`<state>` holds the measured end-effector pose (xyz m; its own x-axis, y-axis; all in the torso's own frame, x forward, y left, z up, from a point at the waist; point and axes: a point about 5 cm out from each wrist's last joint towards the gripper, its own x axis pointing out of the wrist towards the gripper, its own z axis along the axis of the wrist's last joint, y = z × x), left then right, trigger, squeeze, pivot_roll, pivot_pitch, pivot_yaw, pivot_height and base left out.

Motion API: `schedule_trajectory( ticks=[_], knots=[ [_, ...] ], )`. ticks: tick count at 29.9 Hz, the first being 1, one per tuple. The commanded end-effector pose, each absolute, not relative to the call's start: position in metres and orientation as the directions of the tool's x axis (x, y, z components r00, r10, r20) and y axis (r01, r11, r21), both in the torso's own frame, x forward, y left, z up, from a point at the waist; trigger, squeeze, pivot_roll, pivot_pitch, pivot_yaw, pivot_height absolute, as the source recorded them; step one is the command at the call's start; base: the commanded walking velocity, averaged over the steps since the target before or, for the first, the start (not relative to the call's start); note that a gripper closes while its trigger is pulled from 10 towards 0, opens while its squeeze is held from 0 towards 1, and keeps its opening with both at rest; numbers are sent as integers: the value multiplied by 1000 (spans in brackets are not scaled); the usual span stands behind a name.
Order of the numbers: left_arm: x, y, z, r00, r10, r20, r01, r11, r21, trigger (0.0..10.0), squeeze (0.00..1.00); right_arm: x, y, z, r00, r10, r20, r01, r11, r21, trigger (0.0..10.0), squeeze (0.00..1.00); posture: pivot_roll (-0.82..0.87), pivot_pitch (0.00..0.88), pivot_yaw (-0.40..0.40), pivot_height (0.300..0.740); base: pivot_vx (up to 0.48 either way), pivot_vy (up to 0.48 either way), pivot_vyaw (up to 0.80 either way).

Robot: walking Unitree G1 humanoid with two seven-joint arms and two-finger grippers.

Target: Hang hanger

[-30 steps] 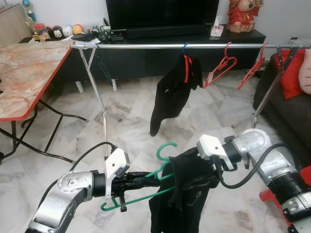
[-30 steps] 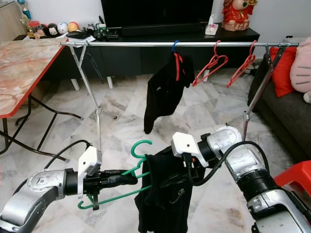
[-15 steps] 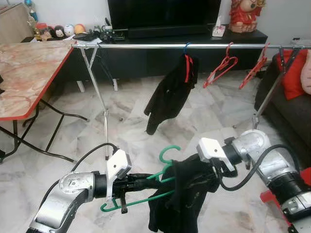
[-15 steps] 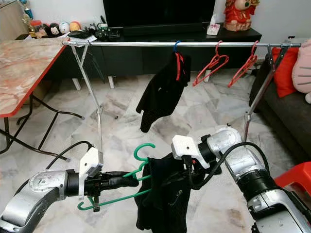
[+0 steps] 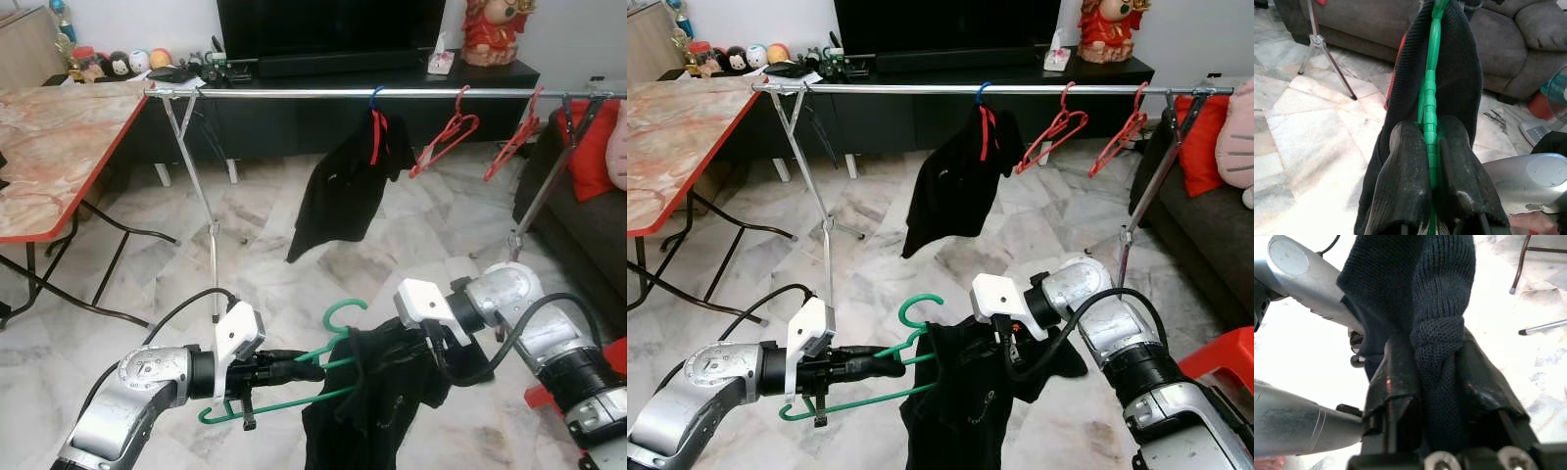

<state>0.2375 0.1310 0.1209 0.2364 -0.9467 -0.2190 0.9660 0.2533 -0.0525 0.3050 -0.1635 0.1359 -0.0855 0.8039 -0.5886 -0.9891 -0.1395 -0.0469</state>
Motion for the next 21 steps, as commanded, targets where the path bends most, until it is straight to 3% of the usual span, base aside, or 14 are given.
schedule_trajectory(
  ticks=[1,10,11,12,13,21],
  knots=[
    [243,126,134,239,-955,-174,970,242,5,10000,0,301,-155,132,-117,804,-582,-984,-171,-40,0,0,-154,0,22,740,0,0,0],
    [244,125,134,221,-955,-196,975,221,21,10000,0,298,-156,130,-127,802,-583,-984,-177,-30,0,0,-155,0,27,740,0,0,0],
    [243,125,133,214,-956,-201,977,215,17,10000,706,299,-156,130,-120,801,-586,-984,-173,-34,0,0,-155,0,27,740,0,0,0],
    [243,125,133,214,-956,-201,977,215,17,10000,706,299,-156,130,-120,801,-586,-984,-173,-34,0,0,-155,0,27,740,0,0,0],
    [243,126,132,208,-957,-205,978,210,11,10000,1000,299,-156,130,-117,801,-587,-985,-171,-37,0,0,-156,0,38,740,0,0,0],
    [243,129,133,205,-956,-211,978,208,9,10000,1000,300,-157,128,-95,795,-599,-986,-157,-52,0,0,-154,0,39,740,0,0,0]
  ],
)
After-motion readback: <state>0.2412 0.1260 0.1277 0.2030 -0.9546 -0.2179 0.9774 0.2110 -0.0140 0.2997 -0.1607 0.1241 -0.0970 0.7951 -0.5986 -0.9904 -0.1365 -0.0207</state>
